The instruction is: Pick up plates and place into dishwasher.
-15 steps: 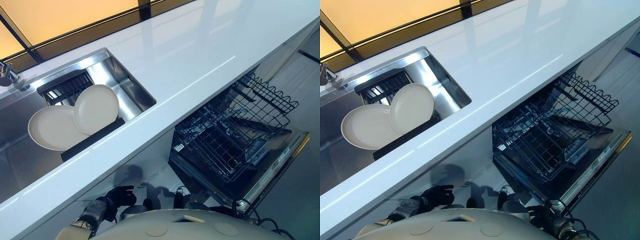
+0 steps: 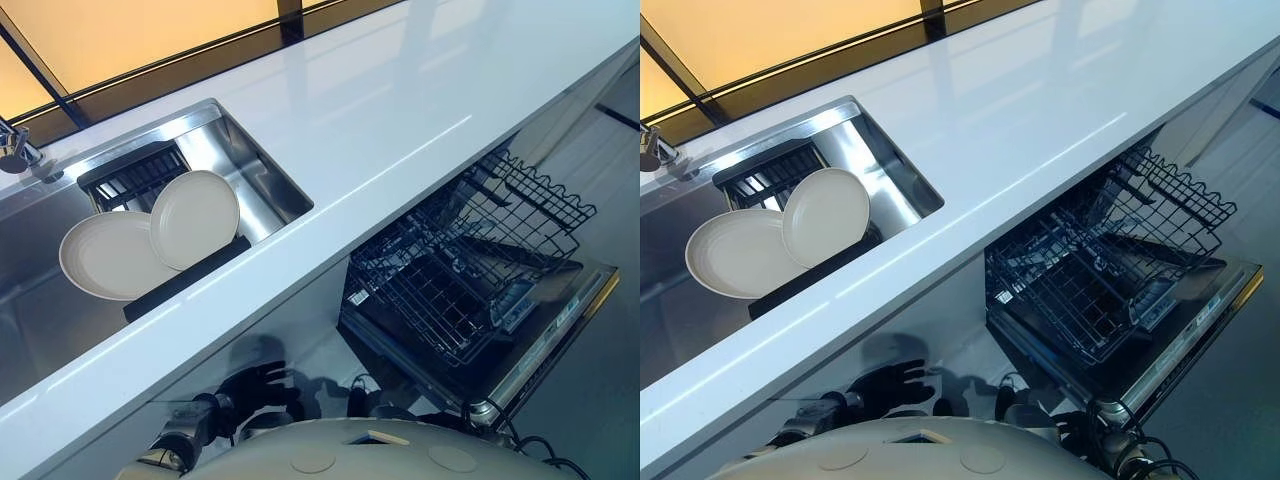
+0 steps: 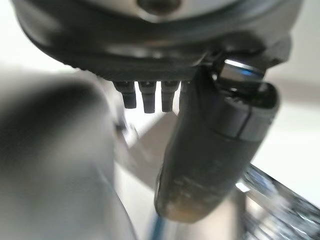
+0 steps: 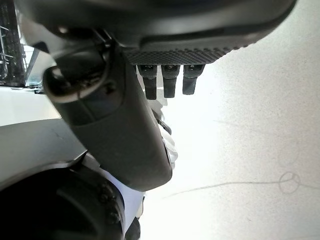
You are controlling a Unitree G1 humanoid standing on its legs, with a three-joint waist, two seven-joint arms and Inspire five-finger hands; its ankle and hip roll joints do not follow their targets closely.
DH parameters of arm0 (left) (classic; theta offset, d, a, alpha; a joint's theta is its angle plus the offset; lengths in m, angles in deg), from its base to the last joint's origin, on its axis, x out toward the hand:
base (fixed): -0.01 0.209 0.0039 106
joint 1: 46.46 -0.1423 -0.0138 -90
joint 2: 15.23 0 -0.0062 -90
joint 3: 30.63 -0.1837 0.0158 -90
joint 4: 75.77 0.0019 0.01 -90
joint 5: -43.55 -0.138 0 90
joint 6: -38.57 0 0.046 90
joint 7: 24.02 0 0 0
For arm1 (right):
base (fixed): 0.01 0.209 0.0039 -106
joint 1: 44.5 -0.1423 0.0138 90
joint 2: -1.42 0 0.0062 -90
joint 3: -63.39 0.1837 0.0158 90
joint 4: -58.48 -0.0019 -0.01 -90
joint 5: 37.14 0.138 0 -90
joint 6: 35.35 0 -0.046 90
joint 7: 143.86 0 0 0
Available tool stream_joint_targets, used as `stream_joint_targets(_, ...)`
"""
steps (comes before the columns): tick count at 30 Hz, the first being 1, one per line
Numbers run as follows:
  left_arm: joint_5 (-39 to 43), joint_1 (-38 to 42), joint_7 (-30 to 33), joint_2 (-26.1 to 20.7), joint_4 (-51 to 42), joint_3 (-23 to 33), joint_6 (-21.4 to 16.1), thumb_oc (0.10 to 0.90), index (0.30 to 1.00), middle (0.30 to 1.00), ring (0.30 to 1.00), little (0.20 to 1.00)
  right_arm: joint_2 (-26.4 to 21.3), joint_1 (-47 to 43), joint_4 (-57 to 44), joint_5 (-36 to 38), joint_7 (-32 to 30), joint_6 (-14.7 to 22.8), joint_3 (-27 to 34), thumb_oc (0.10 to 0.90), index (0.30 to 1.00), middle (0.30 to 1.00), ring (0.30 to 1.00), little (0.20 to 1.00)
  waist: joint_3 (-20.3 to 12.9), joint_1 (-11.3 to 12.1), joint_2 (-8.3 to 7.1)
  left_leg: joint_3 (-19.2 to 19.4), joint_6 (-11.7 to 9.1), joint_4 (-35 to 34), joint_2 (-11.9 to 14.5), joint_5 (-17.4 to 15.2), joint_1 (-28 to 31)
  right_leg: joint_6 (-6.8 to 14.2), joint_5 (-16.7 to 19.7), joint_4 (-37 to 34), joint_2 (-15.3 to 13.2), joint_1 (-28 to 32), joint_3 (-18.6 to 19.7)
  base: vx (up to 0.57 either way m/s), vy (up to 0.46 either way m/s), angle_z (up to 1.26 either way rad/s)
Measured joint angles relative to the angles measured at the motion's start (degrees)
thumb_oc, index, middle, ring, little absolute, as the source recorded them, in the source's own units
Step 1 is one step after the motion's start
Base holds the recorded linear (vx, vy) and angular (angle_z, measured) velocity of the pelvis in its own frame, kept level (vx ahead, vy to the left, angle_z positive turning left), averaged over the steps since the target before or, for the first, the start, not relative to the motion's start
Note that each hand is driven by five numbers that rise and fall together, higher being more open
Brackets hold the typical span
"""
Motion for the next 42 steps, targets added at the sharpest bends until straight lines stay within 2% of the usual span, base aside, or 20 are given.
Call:
stream_joint_targets(2,2.77,-0.10,-7.69,-0.04,-5.07,0.65,5.79,0.800,0.900,0.900,0.900,0.900,-0.47,0.04,-1.69,-0.72,0.48,-0.36,0.03,0.800,0.900,0.900,0.900,0.900,0.95,-0.04,0.45,0.01,0.01,-0.01,-0.05,0.00,-0.04,0.01,0.01,0.00,-0.06,-0.06,0.00,0.00,0.000,0.00)
stream_joint_targets(6,6.03,-0.14,-17.13,0.07,-16.19,0.75,19.11,0.800,0.900,0.900,0.900,0.900,-0.98,-0.10,-3.19,-0.81,1.12,-0.53,0.02,0.800,0.900,0.900,0.900,0.900,2.30,0.07,0.84,0.00,-0.02,-0.02,0.00,0.04,-0.44,-0.27,0.19,0.01,-0.02,-0.65,-0.02,-0.02,-0.003,0.00)
stream_joint_targets(8,6.41,-0.22,-20.87,0.21,-21.23,0.74,20.55,0.800,0.900,0.900,0.900,0.900,-1.15,-0.19,-3.84,-0.80,1.11,-0.52,0.02,0.800,0.900,0.900,0.900,0.900,3.16,0.14,0.99,-0.02,-0.02,-0.01,0.00,0.05,-0.45,-0.28,0.21,0.01,-0.02,-0.62,-0.08,-0.04,-0.013,0.01)
stream_joint_targets(13,7.62,-2.60,-29.33,-1.29,-39.82,-3.41,14.94,0.800,0.900,0.900,0.900,0.900,-1.18,-0.44,-3.91,-0.72,1.06,-0.40,-0.21,0.800,0.900,0.900,0.900,0.900,5.22,1.94,1.21,-0.63,-0.11,-0.08,0.02,0.13,-0.51,-0.29,0.21,0.00,0.00,-0.63,-0.46,-0.02,-0.006,0.04)
stream_joint_targets(15,10.50,-3.83,-32.23,-1.53,-45.11,-4.20,15.99,0.800,0.900,0.900,0.900,0.900,-1.16,-0.43,-3.64,-0.73,0.92,-0.18,-1.06,0.800,0.900,0.900,0.900,0.900,5.46,2.58,1.09,-0.77,-0.15,-0.11,0.04,0.16,-0.51,-0.29,0.19,0.00,0.01,-0.62,-0.56,0.03,-0.007,0.04)
stream_joint_targets(18,24.23,-4.45,-34.97,-2.22,-50.28,-4.91,20.48,0.800,0.900,0.900,0.900,0.900,-0.87,-0.81,-2.05,-0.77,0.32,1.17,-1.08,0.800,0.900,0.900,0.900,0.900,6.05,2.80,0.78,-1.32,-0.15,-0.16,0.00,0.37,-0.61,-0.29,0.19,0.00,-0.05,-0.55,-0.92,0.04,-0.034,0.07)
stream_joint_targets(19,29.44,-4.53,-33.31,-2.77,-51.56,-5.34,20.97,0.800,0.900,0.900,0.900,0.900,-0.62,-1.26,-1.95,-0.82,-0.14,1.48,-1.21,0.800,0.900,0.900,0.900,0.900,6.19,2.84,0.57,-1.39,-0.18,-0.16,0.02,0.41,-0.63,-0.29,0.18,0.00,-0.06,-0.53,-1.02,0.04,-0.031,0.07)
stream_joint_targets(21,36.35,-5.29,-25.47,-3.37,-58.45,-6.62,20.57,0.800,0.900,0.900,0.900,0.900,-0.41,-0.83,-1.45,-0.84,-1.09,2.09,-1.35,0.800,0.900,0.900,0.900,0.900,6.27,3.03,0.46,-1.90,-0.22,-0.16,-0.02,0.63,-0.83,-0.30,0.19,0.00,-0.14,-0.50,-1.55,0.03,-0.021,0.13)
stream_joint_targets(23,43.10,-5.49,-17.76,-3.30,-66.44,-7.21,17.91,0.800,0.900,0.900,0.900,0.900,-0.32,-0.90,-0.70,-0.86,-1.66,2.23,-2.36,0.800,0.900,0.900,0.900,0.900,6.35,3.31,0.72,-2.71,-0.36,-0.16,0.01,0.97,-0.76,-0.29,0.18,0.00,-0.14,-0.04,-2.21,0.03,-0.009,0.19)
stream_joint_targets(24,46.39,-5.15,-14.98,-3.26,-69.24,-7.02,14.85,0.800,0.900,0.900,0.900,0.900,-0.32,-0.96,-0.29,-0.86,-1.83,2.30,-2.86,0.800,0.900,0.900,0.900,0.900,6.29,3.42,0.92,-2.96,-0.49,-0.17,0.10,1.11,-0.47,-0.18,0.06,0.00,-0.08,0.33,-2.41,0.04,-0.006,0.14)
stream_joint_targets(26,48.29,-2.87,-8.72,-3.99,-73.04,-4.88,5.77,0.800,0.900,0.900,0.900,0.900,-0.45,-0.83,-0.22,-0.85,-2.78,2.74,-3.28,0.800,0.900,0.900,0.900,0.900,5.89,3.65,1.59,-3.80,-0.74,-0.21,0.18,1.30,-0.57,-0.06,-0.07,-0.01,-0.02,0.53,-3.17,0.04,0.002,0.16)
stream_joint_targets(27,48.26,-1.35,-7.08,-4.36,-73.19,-3.57,3.47,0.800,0.900,0.900,0.900,0.900,-0.52,-0.63,-0.18,-0.84,-3.00,2.87,-3.27,0.800,0.900,0.900,0.900,0.900,5.73,3.62,1.86,-4.23,-0.75,-0.20,0.16,1.37,-0.76,-0.05,-0.06,-0.01,-0.04,0.55,-3.47,0.05,0.016,0.26)
stream_joint_targets(28,47.34,2.36,-2.02,-4.87,-73.19,1.39,-2.92,0.800,0.900,0.900,0.900,0.900,-0.69,-0.36,-0.05,-0.80,-3.66,3.02,-3.27,0.800,0.900,0.900,0.900,0.900,5.29,3.49,2.50,-4.85,-1.01,-0.16,0.14,1.47,-1.08,-0.04,-0.05,-0.02,-0.01,0.55,-3.54,0.04,0.016,0.19)
stream_joint_targets(29,46.62,3.46,-0.09,-4.90,-73.19,3.50,-5.27,0.800,0.900,0.900,0.900,0.900,-0.75,-0.27,-0.01,-0.80,-3.90,3.03,-3.28,0.800,0.900,0.900,0.900,0.900,5.13,3.48,2.74,-5.03,-1.04,-0.13,0.13,1.50,-1.13,-0.03,-0.05,-0.03,-0.01,0.55,-3.55,0.06,0.029,0.14)
stream_joint_targets(30,44.16,5.69,4.70,-4.97,-73.18,7.89,-10.90,0.800,0.900,0.900,0.900,0.900,-0.89,0.17,0.01,-0.74,-4.29,3.07,-3.29,0.800,0.900,0.900,0.900,0.900,4.65,3.49,3.17,-5.54,-1.09,-0.09,0.06,1.59,-1.19,-0.03,-0.04,-0.02,0.02,0.54,-3.62,0.05,0.032,0.04)
stream_joint_targets(31,41.98,6.92,7.97,-4.95,-73.25,11.03,-14.36,0.800,0.900,0.900,0.900,0.900,-0.92,0.48,0.08,-0.69,-4.61,3.08,-3.37,0.800,0.900,0.900,0.900,0.900,4.24,3.53,3.42,-5.62,-0.76,-0.09,0.04,1.84,-1.21,-0.04,-0.05,-0.13,0.01,0.55,-3.64,0.06,0.049,0.04)
stream_joint_targets(33,35.95,8.82,14.67,-5.28,-73.26,15.24,-18.07,0.800,0.900,0.900,0.900,0.900,-1.03,0.58,0.43,-0.70,-5.07,3.07,-3.93,0.800,0.900,0.900,0.900,0.900,3.71,3.85,3.69,-5.68,-0.71,-0.09,-0.06,1.93,-1.05,-0.06,-0.04,-0.01,-0.04,0.54,-3.58,0.05,0.061,0.02)
stream_joint_targets(35,30.42,10.07,19.73,-6.15,-73.26,16.24,-18.72,0.800,0.900,0.900,0.900,0.900,-1.01,0.66,0.53,-0.70,-5.20,3.02,-4.98,0.800,0.900,0.900,0.900,0.900,3.46,4.28,3.64,-5.69,-0.64,-0.23,-0.15,1.97,-0.92,-0.34,0.18,0.00,-0.08,0.55,-3.47,0.05,0.070,0.03)
stream_joint_targets(38,18.33,11.46,28.18,-11.41,-72.27,15.50,-17.55,0.800,0.900,0.900,0.900,0.900,-0.97,0.44,0.62,-0.70,-5.20,2.84,-5.61,0.800,0.900,0.900,0.900,0.900,3.34,4.15,3.53,-5.76,-0.55,-0.52,-0.30,2.00,-0.61,-0.35,0.18,0.00,-0.12,0.74,-1.98,0.05,0.068,0.02)
stream_joint_targets(42,8.40,14.88,32.59,-17.23,-66.97,14.59,-13.32,0.800,0.900,0.900,0.900,0.900,-0.97,0.09,0.62,-0.73,-5.03,1.99,-5.62,0.800,0.900,0.900,0.900,0.900,2.88,3.39,3.57,-5.35,-0.30,-0.75,-0.38,1.82,0.36,-0.30,0.15,-0.03,-0.08,1.44,-0.15,0.05,0.061,-0.06)
